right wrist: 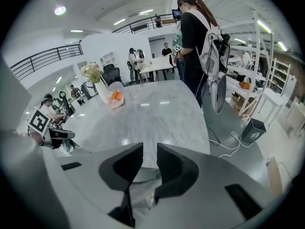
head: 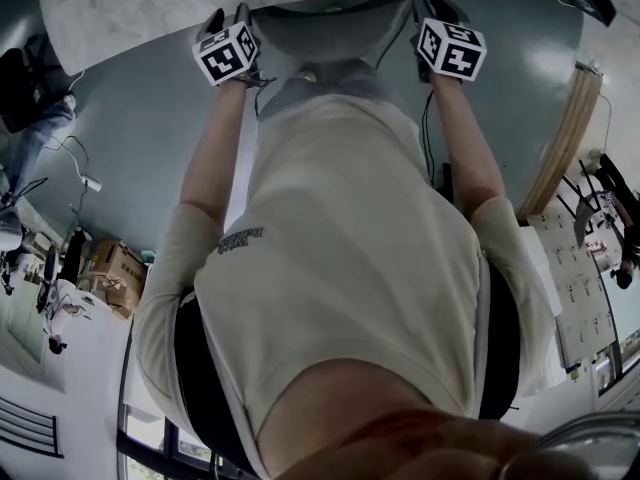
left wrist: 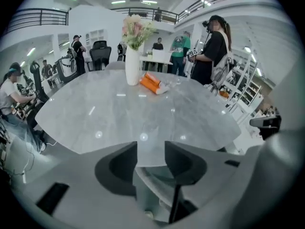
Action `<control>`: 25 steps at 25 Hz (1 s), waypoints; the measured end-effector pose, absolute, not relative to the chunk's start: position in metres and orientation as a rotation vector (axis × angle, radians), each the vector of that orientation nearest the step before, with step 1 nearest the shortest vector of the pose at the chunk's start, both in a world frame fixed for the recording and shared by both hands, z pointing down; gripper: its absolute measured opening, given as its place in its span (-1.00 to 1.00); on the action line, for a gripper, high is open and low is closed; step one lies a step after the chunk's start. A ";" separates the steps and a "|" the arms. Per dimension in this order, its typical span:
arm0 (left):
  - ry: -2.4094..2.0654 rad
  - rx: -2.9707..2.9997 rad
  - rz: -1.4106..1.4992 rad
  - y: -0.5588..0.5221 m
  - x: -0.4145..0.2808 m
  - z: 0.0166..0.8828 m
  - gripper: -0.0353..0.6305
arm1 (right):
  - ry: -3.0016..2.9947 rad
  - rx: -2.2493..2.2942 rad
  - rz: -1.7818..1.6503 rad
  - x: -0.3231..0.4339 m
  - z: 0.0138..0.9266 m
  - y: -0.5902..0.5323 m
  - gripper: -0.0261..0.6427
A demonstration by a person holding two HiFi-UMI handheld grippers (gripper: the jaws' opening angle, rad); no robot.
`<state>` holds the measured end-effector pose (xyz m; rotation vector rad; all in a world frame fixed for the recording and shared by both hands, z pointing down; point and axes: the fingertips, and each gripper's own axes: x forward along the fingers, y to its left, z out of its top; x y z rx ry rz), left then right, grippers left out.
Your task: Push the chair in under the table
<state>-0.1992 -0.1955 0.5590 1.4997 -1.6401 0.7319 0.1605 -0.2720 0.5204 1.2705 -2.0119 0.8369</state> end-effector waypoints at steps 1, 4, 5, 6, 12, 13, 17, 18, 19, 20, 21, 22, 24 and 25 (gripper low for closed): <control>-1.657 1.518 0.710 -0.203 -0.197 0.548 -0.35 | -2.042 1.275 0.830 0.157 0.510 -0.275 -0.66; -1.717 1.597 0.652 -0.225 -0.188 0.509 -0.41 | -2.138 1.265 0.778 0.147 0.480 -0.284 -0.76; -1.738 1.628 0.637 -0.232 -0.185 0.495 -0.43 | -2.170 1.258 0.753 0.143 0.470 -0.286 -0.76; -1.759 1.658 0.622 -0.238 -0.182 0.481 -0.46 | -2.200 1.251 0.728 0.139 0.460 -0.289 -0.76; -1.858 1.827 0.516 -0.267 -0.168 0.404 -0.54 | -2.384 1.261 0.651 0.119 0.393 -0.308 -0.76; -1.869 1.841 0.498 -0.270 -0.167 0.393 -0.58 | -2.416 1.266 0.636 0.115 0.381 -0.311 -0.76; -1.886 1.889 0.377 -0.281 -0.163 0.349 -0.65 | -2.532 1.272 0.575 0.100 0.331 -0.315 -0.76; -1.892 1.907 0.343 -0.283 -0.162 0.337 -0.65 | -2.557 1.274 0.554 0.096 0.319 -0.314 -0.76; -1.902 1.929 0.317 -0.284 -0.161 0.325 -0.66 | -2.580 1.275 0.529 0.092 0.307 -0.314 -0.77; -1.915 1.955 0.300 -0.286 -0.160 0.312 -0.67 | -2.601 1.274 0.502 0.088 0.296 -0.314 -0.77; -1.927 1.985 0.288 -0.287 -0.158 0.300 -0.67 | -2.622 1.271 0.478 0.085 0.285 -0.313 -0.77; -1.939 2.018 0.281 -0.288 -0.156 0.287 -0.67 | -2.643 1.267 0.459 0.081 0.274 -0.311 -0.78; -1.960 2.091 0.266 -0.288 -0.151 0.263 -0.68 | -2.684 1.264 0.429 0.074 0.254 -0.307 -0.78; -1.971 2.128 0.257 -0.287 -0.150 0.251 -0.69 | -2.703 1.270 0.415 0.071 0.245 -0.305 -0.78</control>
